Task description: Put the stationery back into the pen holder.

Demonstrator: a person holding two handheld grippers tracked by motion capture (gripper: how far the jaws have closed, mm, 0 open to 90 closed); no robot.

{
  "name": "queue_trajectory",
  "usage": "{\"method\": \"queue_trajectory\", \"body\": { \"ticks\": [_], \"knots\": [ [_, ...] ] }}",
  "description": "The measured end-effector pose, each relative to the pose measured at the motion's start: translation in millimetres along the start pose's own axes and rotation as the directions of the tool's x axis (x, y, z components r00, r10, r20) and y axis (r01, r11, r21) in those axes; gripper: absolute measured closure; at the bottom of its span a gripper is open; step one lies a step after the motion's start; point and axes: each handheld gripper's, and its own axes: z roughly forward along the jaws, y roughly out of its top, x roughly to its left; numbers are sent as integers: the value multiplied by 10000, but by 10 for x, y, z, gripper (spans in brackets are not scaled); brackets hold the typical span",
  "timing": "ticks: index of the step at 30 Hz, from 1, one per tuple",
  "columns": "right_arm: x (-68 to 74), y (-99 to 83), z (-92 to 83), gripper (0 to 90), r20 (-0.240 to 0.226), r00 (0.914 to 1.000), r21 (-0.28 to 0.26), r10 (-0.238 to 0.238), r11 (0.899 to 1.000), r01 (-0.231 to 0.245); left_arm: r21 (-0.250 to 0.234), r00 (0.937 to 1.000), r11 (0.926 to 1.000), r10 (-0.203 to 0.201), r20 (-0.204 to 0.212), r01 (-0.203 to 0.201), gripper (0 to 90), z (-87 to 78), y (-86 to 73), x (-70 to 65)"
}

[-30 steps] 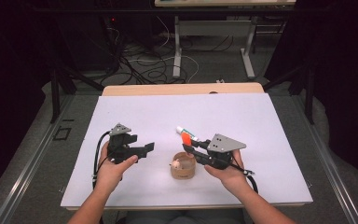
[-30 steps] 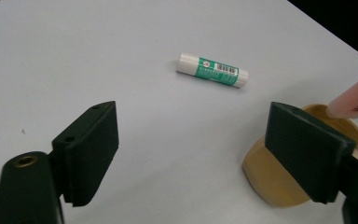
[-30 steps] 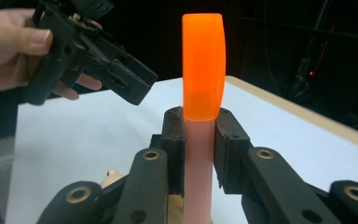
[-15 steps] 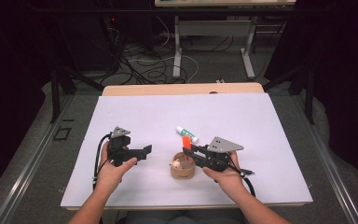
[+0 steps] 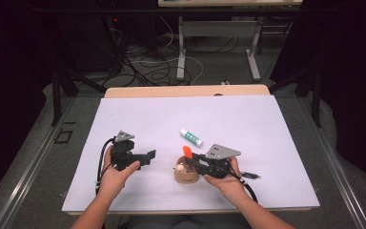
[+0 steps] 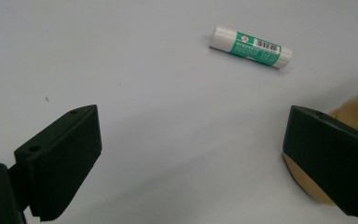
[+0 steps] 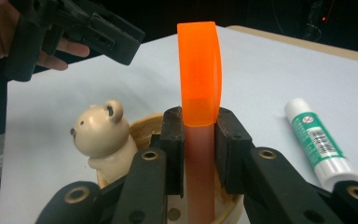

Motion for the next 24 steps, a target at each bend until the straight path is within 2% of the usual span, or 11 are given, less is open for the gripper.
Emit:
{"method": "queue_trajectory", "body": {
  "ticks": [5, 6, 10, 11, 15, 20, 24],
  "knots": [
    [23, -11, 19, 739, -3, 9999, 9, 135, 9999, -135, 13, 10000, 10000, 11, 4, -11, 45, 7, -4, -1],
    [18, -5, 10, 732, -29, 9999, 150, 105, 9998, -105, 48, 10000, 10000, 10, -5, -10, 45, 8, -6, -3],
    [19, 7, 4, 670, -152, 9998, 39, 102, 9999, -102, 78, 10000, 10000, 56, 13, -56, 45, 15, -9, -5],
    [22, 11, 11, 654, -141, 9999, -154, 80, 9998, -83, 98, 10000, 9999, 66, 15, -66, 45, 16, -11, -5],
    [27, 53, -26, 583, -245, 9987, -38, 451, 9990, -452, 72, 10000, 10000, 39, 15, -39, 45, 18, -13, 2],
    [-8, 99, -88, 544, -441, 9950, -224, 896, 9956, -906, 77, 10000, 10000, 25, -38, -25, 45, 15, -13, 16],
    [-32, 155, -129, 512, -489, 9942, -243, 955, 9950, -967, 52, 10000, 10000, -67, -42, 67, 45, 16, -14, 28]
  ]
}}
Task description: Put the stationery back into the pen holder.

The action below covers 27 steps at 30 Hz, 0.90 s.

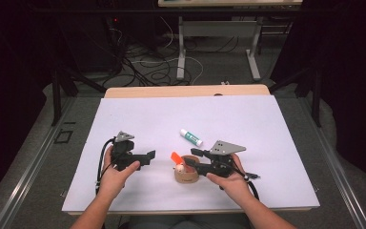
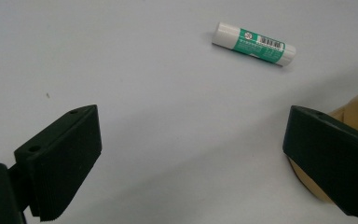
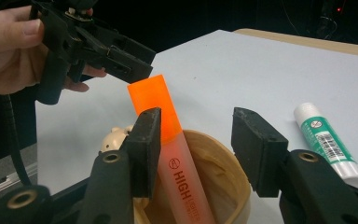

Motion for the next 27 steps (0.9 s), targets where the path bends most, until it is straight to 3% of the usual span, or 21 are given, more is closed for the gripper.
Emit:
{"method": "queue_trajectory", "body": {
  "ticks": [2, 5, 9, 13, 18, 20, 23, 27],
  "knots": [
    [-11, 20, -20, 498, 86, 10000, 105, -19, 9999, 18, -4, 10000, 10000, -34, 3, 34, 45, -2, 0, 7],
    [-34, 28, -39, 484, 467, 9987, -161, -211, 9996, 219, -44, 10000, 10000, -76, 13, 76, 45, -3, 0, 13],
    [-65, 52, -71, 449, 697, 9975, -115, 106, 9999, -99, -81, 9999, 9999, -145, -8, 145, 45, -8, 2, 24],
    [-86, 153, -111, 396, 1215, 9918, 600, 388, 9971, -463, -113, 9998, 9997, -212, -30, 211, 45, -12, 5, 26],
    [-158, 299, -128, 360, 1799, 9836, 1349, 127, 9901, -375, -189, 9996, 9994, -289, -26, 289, 45, -24, 9, 36],
    [-201, 365, -139, 358, 2006, 9797, 1808, -9, 9829, -361, -274, 9992, 9988, -395, 24, 395, 45, -30, 17, 38],
    [-279, 440, -108, 335, 2255, 9742, 1840, 6, 9820, -432, -282, 9995, 9991, -324, 19, 324, 45, -43, 35, 31],
    [-378, 524, -30, 288, 2491, 9684, 2266, -114, 9729, -469, -345, 9999, 9993, -108, 132, 113, 45, -55, 48, 7]
  ]
}}
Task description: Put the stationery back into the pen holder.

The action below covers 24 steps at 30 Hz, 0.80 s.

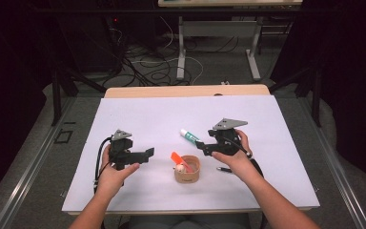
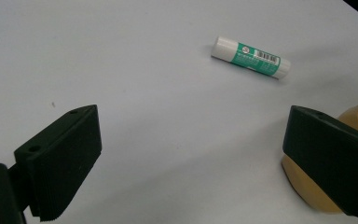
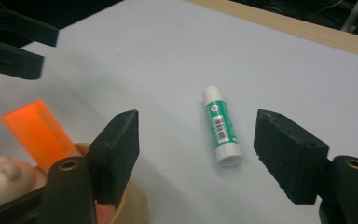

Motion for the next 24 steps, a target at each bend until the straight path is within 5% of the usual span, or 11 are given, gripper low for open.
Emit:
{"method": "queue_trajectory", "body": {
  "ticks": [9, 13, 24],
  "knots": [
    [-96, 160, 221, 207, 222, 9971, 1282, -734, 9893, 700, 40, 9999, 10000, 46, 157, -46, 52, 7, -8, 19],
    [-135, 206, 306, 291, 117, 9949, 2069, -1005, 9736, 960, -19, 9999, 10000, -13, 148, 13, 58, 7, -12, 24],
    [-227, 294, 557, 378, 37, 9918, 3160, -1277, 9411, 1200, -1, 9999, 10000, -36, 163, 36, 69, 11, -15, 50]
  ]
}}
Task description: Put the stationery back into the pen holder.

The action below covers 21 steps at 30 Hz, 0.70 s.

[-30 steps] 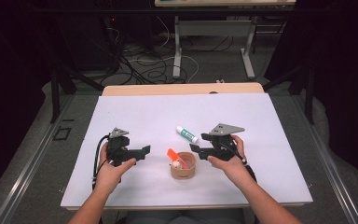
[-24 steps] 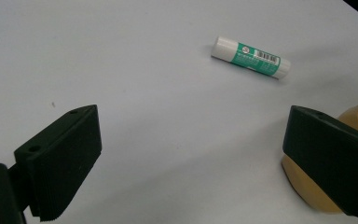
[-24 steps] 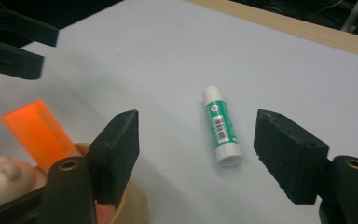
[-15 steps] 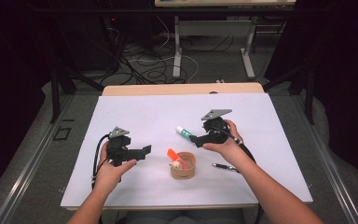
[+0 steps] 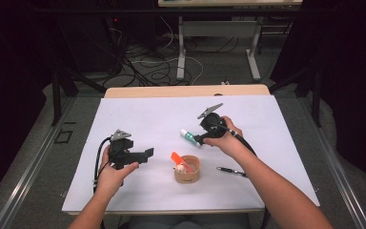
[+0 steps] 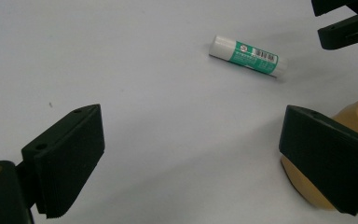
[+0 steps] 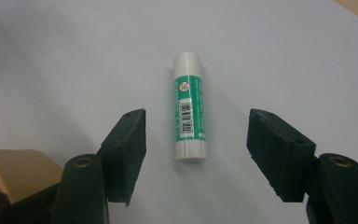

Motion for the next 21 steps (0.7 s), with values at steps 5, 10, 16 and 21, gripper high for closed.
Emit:
{"method": "queue_trajectory", "body": {
  "ticks": [5, 10, 16, 21],
  "knots": [
    [-11, 41, 94, 382, 118, 9999, 466, -89, 9989, 84, 18, 10000, 10000, 5, 3, -5, 73, 4, -2, 10],
    [-26, 85, 169, 390, 164, 9997, 888, -174, 9959, 159, 9, 10000, 10000, -30, -26, 30, 78, 9, -5, 16],
    [-35, 106, 289, 426, -52, 9986, 1430, -534, 9883, 536, 31, 10000, 10000, 17, -38, -17, 83, 7, -7, 29],
    [-42, 105, 378, 429, -13, 9996, 1862, -295, 9821, 292, 52, 10000, 10000, -27, -11, 27, 86, 11, -10, 31]
  ]
}}
